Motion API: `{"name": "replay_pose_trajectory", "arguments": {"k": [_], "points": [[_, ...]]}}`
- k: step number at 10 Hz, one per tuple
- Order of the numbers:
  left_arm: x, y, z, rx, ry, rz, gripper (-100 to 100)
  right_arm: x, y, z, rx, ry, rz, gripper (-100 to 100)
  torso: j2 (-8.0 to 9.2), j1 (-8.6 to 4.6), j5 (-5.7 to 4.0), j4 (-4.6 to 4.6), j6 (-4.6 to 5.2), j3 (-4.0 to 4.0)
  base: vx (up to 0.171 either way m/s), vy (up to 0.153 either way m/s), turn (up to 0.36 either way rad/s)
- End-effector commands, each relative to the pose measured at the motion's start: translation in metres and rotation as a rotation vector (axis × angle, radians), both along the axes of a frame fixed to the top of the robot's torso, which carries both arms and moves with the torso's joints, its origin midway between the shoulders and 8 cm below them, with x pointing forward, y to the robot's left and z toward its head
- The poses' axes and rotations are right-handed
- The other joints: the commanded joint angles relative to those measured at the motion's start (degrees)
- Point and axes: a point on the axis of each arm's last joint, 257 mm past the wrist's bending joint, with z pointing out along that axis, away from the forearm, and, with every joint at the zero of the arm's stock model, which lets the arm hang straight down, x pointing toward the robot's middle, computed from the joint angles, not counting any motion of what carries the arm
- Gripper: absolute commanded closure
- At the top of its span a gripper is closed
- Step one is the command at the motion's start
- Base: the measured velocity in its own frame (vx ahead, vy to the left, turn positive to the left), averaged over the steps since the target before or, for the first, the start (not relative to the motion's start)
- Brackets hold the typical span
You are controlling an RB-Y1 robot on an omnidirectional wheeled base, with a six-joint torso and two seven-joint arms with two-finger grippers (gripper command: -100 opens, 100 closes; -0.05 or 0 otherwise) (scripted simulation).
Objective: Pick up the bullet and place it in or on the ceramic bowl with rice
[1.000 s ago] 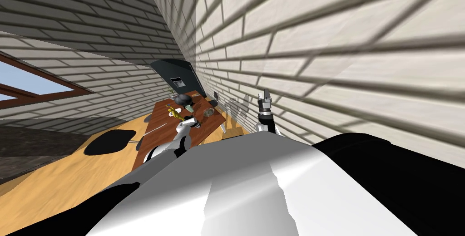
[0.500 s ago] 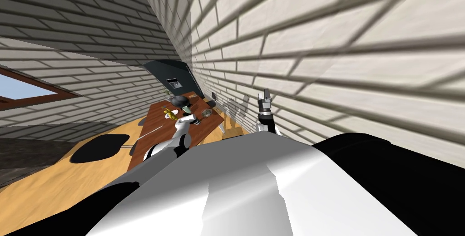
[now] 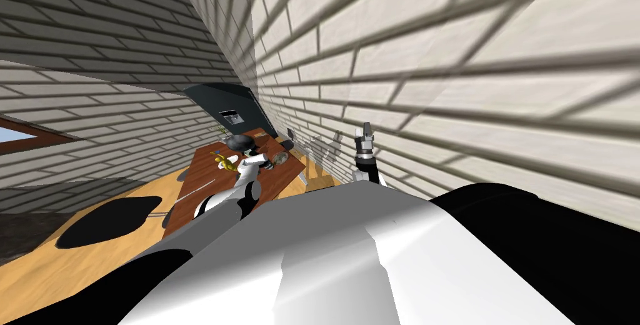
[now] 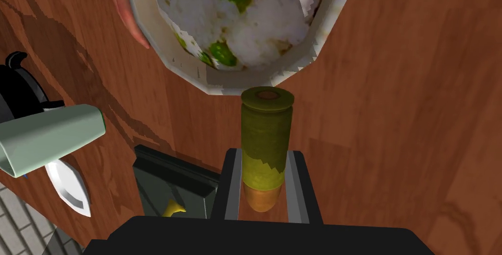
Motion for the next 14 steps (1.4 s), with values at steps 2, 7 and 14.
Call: {"name": "replay_pose_trajectory", "arguments": {"k": [2, 7, 14], "points": [[0.0, 0.006, 0.012, -0.005, 0.014, 0.028, 100, 0.0, 0.0, 0.0, 0.0, 0.0, 0.0, 0, 0.0, -0.01, 0.01, 0.0, 0.01, 0.0, 0.038, -0.031, -0.097], [-0.003, 0.019, 0.031, -0.008, 0.04, 0.077, 100, 0.0, 0.0, 0.0, 0.0, 0.0, 0.0, 0, -0.02, 0.08, 0.03, -0.02, -0.05, -0.02, 0.044, -0.023, -0.085], [-0.01, 0.041, 0.067, -0.013, 0.073, 0.164, 100, 0.0, 0.0, 0.0, 0.0, 0.0, 0.0, 0, -0.01, 0.2, 0.06, -0.03, -0.09, -0.02, 0.043, 0.003, -0.095]]}}
